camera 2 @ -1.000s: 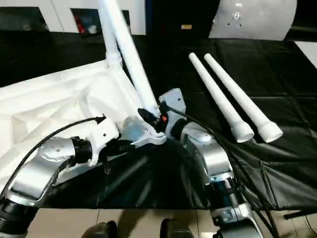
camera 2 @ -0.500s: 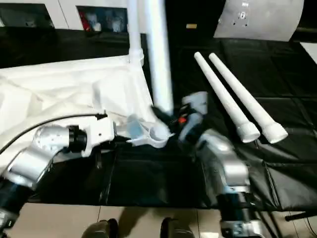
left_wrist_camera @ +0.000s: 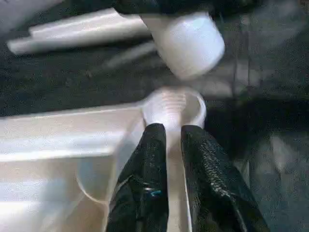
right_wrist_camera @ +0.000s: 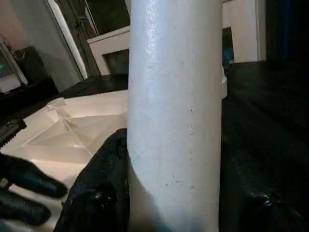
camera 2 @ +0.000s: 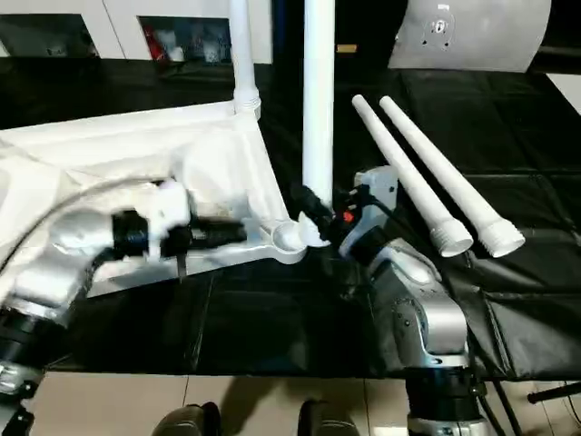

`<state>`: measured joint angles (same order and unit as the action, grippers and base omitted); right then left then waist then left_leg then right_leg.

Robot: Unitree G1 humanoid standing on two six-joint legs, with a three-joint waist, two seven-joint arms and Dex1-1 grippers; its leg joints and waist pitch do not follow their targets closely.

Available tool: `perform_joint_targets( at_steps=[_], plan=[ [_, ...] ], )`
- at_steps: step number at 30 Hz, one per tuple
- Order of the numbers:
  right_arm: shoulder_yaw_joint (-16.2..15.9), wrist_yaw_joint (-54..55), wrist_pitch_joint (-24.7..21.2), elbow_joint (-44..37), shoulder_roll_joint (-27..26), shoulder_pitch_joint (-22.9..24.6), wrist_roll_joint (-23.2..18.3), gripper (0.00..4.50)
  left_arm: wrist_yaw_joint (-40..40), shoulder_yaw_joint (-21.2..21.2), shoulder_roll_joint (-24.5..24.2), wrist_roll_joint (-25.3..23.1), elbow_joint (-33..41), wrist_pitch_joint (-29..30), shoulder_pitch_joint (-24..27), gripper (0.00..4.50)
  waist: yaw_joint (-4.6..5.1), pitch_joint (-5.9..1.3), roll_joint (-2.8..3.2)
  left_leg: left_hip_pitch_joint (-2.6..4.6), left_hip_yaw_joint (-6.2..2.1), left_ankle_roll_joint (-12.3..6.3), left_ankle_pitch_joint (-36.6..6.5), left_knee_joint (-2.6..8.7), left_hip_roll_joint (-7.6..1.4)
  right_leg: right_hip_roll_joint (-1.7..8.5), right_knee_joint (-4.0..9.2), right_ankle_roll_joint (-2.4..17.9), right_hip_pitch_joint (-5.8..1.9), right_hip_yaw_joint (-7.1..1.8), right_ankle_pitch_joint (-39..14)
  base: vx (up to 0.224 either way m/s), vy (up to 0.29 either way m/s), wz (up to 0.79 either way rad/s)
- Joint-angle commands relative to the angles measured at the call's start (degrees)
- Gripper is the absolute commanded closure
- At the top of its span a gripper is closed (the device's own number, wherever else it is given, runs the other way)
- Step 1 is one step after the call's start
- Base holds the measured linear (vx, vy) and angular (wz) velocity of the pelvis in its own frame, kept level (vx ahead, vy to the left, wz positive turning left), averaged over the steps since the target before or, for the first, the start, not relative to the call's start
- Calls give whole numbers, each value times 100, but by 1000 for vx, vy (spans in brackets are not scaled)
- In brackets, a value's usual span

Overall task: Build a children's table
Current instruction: Insert table leg to table base

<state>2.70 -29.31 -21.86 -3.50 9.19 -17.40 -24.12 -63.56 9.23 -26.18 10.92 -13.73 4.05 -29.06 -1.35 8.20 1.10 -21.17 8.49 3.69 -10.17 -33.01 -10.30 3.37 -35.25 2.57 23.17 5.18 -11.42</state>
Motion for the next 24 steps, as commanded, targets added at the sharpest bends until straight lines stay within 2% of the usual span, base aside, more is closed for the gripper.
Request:
perform_joint_targets(
  at_steps=[1,4,5,6,7,8,9,10,11,15,16,18,20,21,24],
  plan=[
    [-63,35,-51,-180,-3,52,-51,261,-28,-96,36,116,123,151,-18,345,-4,-558,64,23,-1,-464,-346,272,-241,465,338,1520,-440,-403,43,0,0,0],
    [-192,11,-111,-256,-8,53,-26,261,272,-233,174,150,185,438,-146,312,-21,-554,68,26,0,-388,-413,270,-247,461,360,1447,-435,-402,-185,0,0,0],
    [-346,-79,-180,-348,37,62,31,261,978,-309,360,-124,-64,667,-414,298,-25,-555,75,18,-5,-366,-434,266,-247,455,357,1434,-439,-400,-180,0,0,0],
    [-357,-85,-183,-356,40,64,35,261,1026,-314,372,-136,-82,684,-431,298,-24,-554,77,25,-4,-357,-458,261,-248,439,358,1424,-433,-396,-173,0,0,0],
    [-448,-131,-216,-429,55,90,67,261,1463,-380,523,-206,-281,791,-623,281,-39,-562,77,24,-15,-369,-443,254,-252,450,352,1420,-438,-398,-124,0,0,0],
    [-448,-131,-216,-429,55,90,67,261,1463,-380,523,-206,-281,791,-623,281,-43,-555,76,19,-13,-373,-454,251,-244,441,361,1407,-435,-395,-133,0,0,0],
    [-531,-175,-268,-497,42,105,44,261,2092,-584,822,-128,-579,1090,-946,272,-52,-574,76,0,-33,-362,-445,247,-243,465,348,1396,-467,-389,-118,0,0,0],
    [-541,-180,-273,-503,42,107,42,261,2153,-608,857,-111,-611,1121,-984,272,-68,-575,77,28,-19,-346,-506,226,-241,463,371,1414,-437,-387,-144,0,0,0],
    [-604,-206,-297,-544,50,121,36,261,2480,-746,1055,-28,-779,1315,-1194,248,-56,-584,63,4,-24,-352,-483,227,-238,459,359,1433,-463,-384,-146,0,0,0],
    [-756,-237,-310,-582,111,151,95,261,2568,-710,1310,-33,-922,1321,-1544,242,-66,-591,36,-32,-31,-417,-388,218,-219,467,385,1371,-474,-381,-143,0,0,0],
    [-822,-245,-303,-579,166,165,177,261,2528,-705,1442,85,-836,1337,-1673,242,-72,-593,40,-17,-23,-433,-383,210,-216,467,395,1363,-461,-385,-169,0,0,0],
    [-836,-245,-304,-577,181,171,201,261,2505,-696,1471,117,-780,1346,-1701,242,-84,-595,41,-34,-22,-438,-377,205,-211,469,396,1383,-472,-383,-152,0,0,0],
    [-873,-202,-292,-553,239,199,316,261,2207,-578,1530,273,-350,1376,-1719,242,-95,-602,42,-30,-34,-459,-350,208,-232,485,383,1407,-474,-383,-107,0,0,0],
    [-873,-172,-283,-539,254,206,354,261,2054,-520,1536,368,-119,1425,-1687,242,-95,-602,63,-34,-33,-475,-348,207,-233,476,380,1409,-468,-382,-80,0,0,0],
    [-889,-137,-262,-491,300,211,403,261,1697,-345,1539,788,700,1777,-1540,242,-90,-607,54,-29,-28,-501,-315,202,-255,481,343,1529,-463,-385,68,0,0,0]
  ],
)
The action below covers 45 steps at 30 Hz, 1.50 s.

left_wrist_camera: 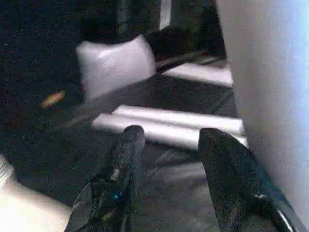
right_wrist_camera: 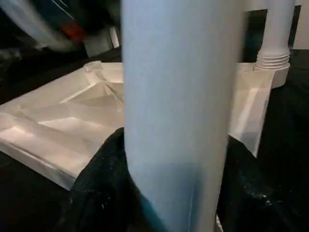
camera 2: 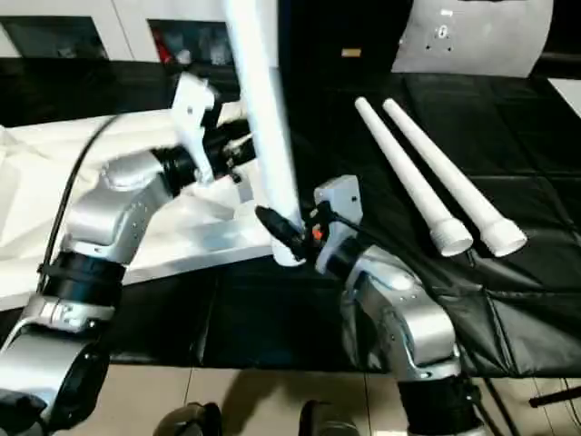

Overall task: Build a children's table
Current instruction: Insert table leg to table base

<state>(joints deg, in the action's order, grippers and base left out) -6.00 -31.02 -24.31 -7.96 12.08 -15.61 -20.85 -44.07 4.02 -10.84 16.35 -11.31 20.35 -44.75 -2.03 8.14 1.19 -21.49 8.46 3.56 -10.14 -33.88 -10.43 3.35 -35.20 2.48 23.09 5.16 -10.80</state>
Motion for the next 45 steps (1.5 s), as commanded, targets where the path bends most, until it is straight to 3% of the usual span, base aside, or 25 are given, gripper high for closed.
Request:
perform_joint_targets(
  at_steps=[1,5,6,8,9,14,22,24,27,29,31,35,41,45],
  plan=[
    [-36,36,-7,-31,24,28,89,261,-357,241,-13,305,638,195,73,242,-20,-594,38,-4,-16,-507,-342,286,-227,477,347,1547,-457,-383,-23,0,0,0],
    [-66,37,20,25,33,-14,148,261,-582,404,-58,392,972,254,181,242,0,-571,20,-8,-5,-493,-453,292,-213,463,396,1405,-453,-374,-450,0,0,0],
    [-64,37,25,42,30,-29,153,261,-623,428,-60,427,1036,280,204,242,13,-579,-13,-12,4,-470,-485,288,-194,445,415,1319,-460,-369,-607,0,0,0],
    [-73,35,32,66,34,-58,161,261,-701,472,-71,509,1185,377,262,242,14,-578,15,-9,5,-406,-517,285,-190,452,435,1198,-451,-368,-878,0,0,0],
    [-86,31,42,81,44,-77,175,261,-719,506,-89,518,1275,425,305,242,20,-581,-11,-9,9,-397,-522,286,-190,448,444,1175,-448,-368,-927,0,0,0],
    [-79,10,41,92,56,-111,208,261,-683,506,-160,453,1287,402,369,242,26,-598,21,-3,0,-393,-471,282,-203,433,425,1136,-425,-365,-825,0,0,0],
    [115,185,29,106,92,-132,203,261,-564,-33,-535,497,950,390,494,242,34,-574,46,-5,2,-385,-515,283,-181,428,428,1127,-411,-362,-829,0,0,0],
    [176,296,43,161,98,-139,273,261,-594,-79,-738,402,809,394,599,215,47,-576,53,-1,-1,-346,-549,285,-176,422,436,1081,-412,-358,-897,0,0,0],
    [323,401,69,258,147,-140,341,261,-732,96,-1095,57,535,251,809,205,68,-590,68,12,-4,-336,-511,287,-174,408,422,1048,-403,-361,-846,0,0,0],
    [368,407,62,284,202,-142,351,261,-751,209,-1155,-87,417,143,873,188,60,-601,106,24,-5,-344,-479,288,-191,415,411,1069,-397,-365,-770,0,0,0],
    [411,419,52,325,289,-147,368,261,-757,352,-1167,-217,286,39,929,166,52,-600,105,38,-5,-357,-515,288,-202,414,427,1097,-386,-364,-740,0,0,0],
    [478,409,3,396,424,-163,386,261,-768,732,-1059,-500,-131,-362,966,124,32,-619,41,8,2,-407,-429,285,-200,435,396,1183,-418,-373,-549,0,0,0],
    [528,365,-68,365,531,-154,419,261,-913,1173,-975,-1003,-1068,-704,889,122,50,-646,50,-19,2,-445,-398,267,-164,429,428,1061,-446,-366,-628,0,0,0],
    [555,373,-90,329,629,-102,393,261,-829,1270,-1006,-1184,-1456,-959,863,121,54,-657,64,-6,3,-447,-427,260,-176,437,435,1097,-435,-361,-680,0,0,0]
  ],
)
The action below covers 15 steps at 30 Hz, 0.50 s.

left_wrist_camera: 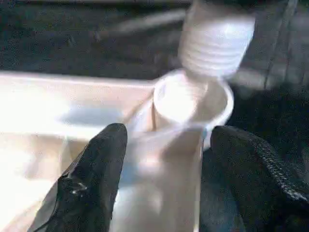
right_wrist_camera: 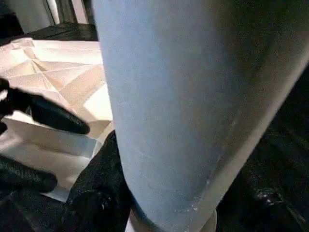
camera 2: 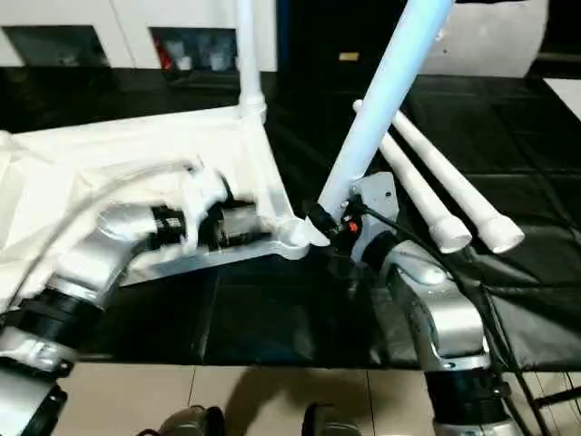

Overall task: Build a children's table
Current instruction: Insert table leg to table base

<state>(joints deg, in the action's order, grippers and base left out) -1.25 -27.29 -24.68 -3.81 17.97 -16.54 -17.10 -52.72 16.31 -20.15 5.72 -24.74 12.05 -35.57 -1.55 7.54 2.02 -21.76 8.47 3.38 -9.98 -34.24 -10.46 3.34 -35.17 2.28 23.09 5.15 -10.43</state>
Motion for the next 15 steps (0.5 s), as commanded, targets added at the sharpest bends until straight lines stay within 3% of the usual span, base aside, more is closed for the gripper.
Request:
perform_joint_targets(
  at_steps=[1,6,8,15],
  plan=[
    [81,-1,-53,-86,41,-8,19,261,35,40,-75,-121,-112,-129,-55,121,8,-603,-18,25,4,-432,-442,294,-181,437,426,1136,-433,-362,-691,0,0,0],
    [102,-42,-94,-127,92,41,20,261,31,119,-115,-340,-474,-482,-121,121,-4,-609,-29,30,1,-457,-465,297,-195,446,413,1208,-429,-360,-656,0,0,0],
    [92,-46,-93,-117,105,40,14,261,15,106,-105,-365,-540,-536,-137,121,-1,-610,-57,38,6,-433,-544,299,-199,451,430,1182,-427,-358,-820,0,0,0],
    [56,-77,-104,-105,115,38,21,261,8,100,-111,-463,-789,-787,-191,121,-4,-599,-44,37,11,-363,-681,296,-183,452,489,1013,-405,-348,-1311,0,0,0]
  ],
)
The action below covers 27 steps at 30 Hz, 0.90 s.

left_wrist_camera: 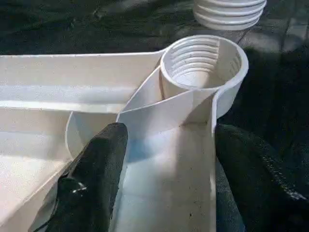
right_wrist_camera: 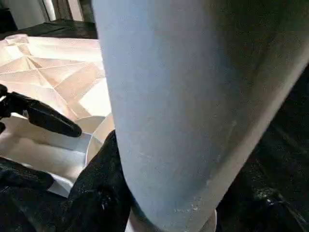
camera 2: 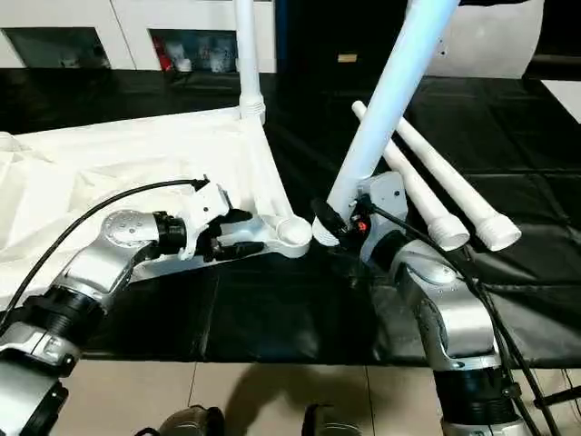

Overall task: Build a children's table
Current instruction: Insert table leg to table base

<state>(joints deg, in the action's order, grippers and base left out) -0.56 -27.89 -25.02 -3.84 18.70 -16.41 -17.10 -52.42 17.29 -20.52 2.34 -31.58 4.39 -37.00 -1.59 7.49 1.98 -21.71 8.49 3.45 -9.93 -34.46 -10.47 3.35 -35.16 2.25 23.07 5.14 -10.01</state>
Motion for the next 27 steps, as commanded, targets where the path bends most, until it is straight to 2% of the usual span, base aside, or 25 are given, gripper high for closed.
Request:
perform_joint_targets(
  at_steps=[1,17,18,20,21,23,24,26,27],
  plan=[
    [-18,-20,-74,-107,46,29,21,261,-29,-4,-71,-124,-118,-26,-50,121,-1,-594,-41,33,5,-361,-708,321,-186,452,490,1006,-399,-344,-1402,0,0,0],
    [-70,-46,-142,-119,17,37,39,261,-56,-74,-87,-213,-456,-200,-149,121,-5,-580,-51,30,6,-361,-759,323,-178,455,507,971,-379,-342,-1509,0,0,0],
    [-71,-43,-150,-123,15,35,39,261,-64,-78,-90,-210,-466,-190,-150,121,-4,-564,-31,32,4,-359,-784,327,-178,455,516,959,-369,-341,-1565,0,0,0],
    [-72,-40,-158,-131,14,36,39,261,-72,-81,-91,-216,-494,-195,-148,121,-2,-567,-44,31,4,-356,-795,327,-175,452,519,946,-375,-340,-1581,0,0,0],
    [-76,-32,-158,-142,8,44,43,261,-89,-82,-93,-218,-515,-201,-138,121,-5,-561,-18,34,0,-350,-808,328,-175,452,516,946,-370,-337,-1594,0,0,0],
    [-78,-27,-159,-149,4,50,45,261,-99,-81,-94,-217,-526,-204,-132,121,-2,-570,-25,29,-3,-342,-815,329,-176,450,521,942,-380,-334,-1576,0,0,0],
    [-51,-20,-155,-156,9,63,35,261,-105,-71,-78,-225,-567,-225,-132,121,-8,-562,3,35,-8,-341,-829,331,-180,450,514,967,-370,-334,-1533,0,0,0],
    [-33,-20,-151,-149,17,67,31,261,-130,-57,-68,-226,-582,-222,-139,121,-2,-557,-29,29,-3,-343,-855,334,-172,448,523,960,-376,-335,-1545,0,0,0],
    [-32,-21,-152,-149,19,68,30,261,-140,-55,-67,-226,-582,-218,-142,121,-7,-563,-23,33,-4,-341,-848,332,-174,451,519,963,-378,-336,-1546,0,0,0]
  ],
)
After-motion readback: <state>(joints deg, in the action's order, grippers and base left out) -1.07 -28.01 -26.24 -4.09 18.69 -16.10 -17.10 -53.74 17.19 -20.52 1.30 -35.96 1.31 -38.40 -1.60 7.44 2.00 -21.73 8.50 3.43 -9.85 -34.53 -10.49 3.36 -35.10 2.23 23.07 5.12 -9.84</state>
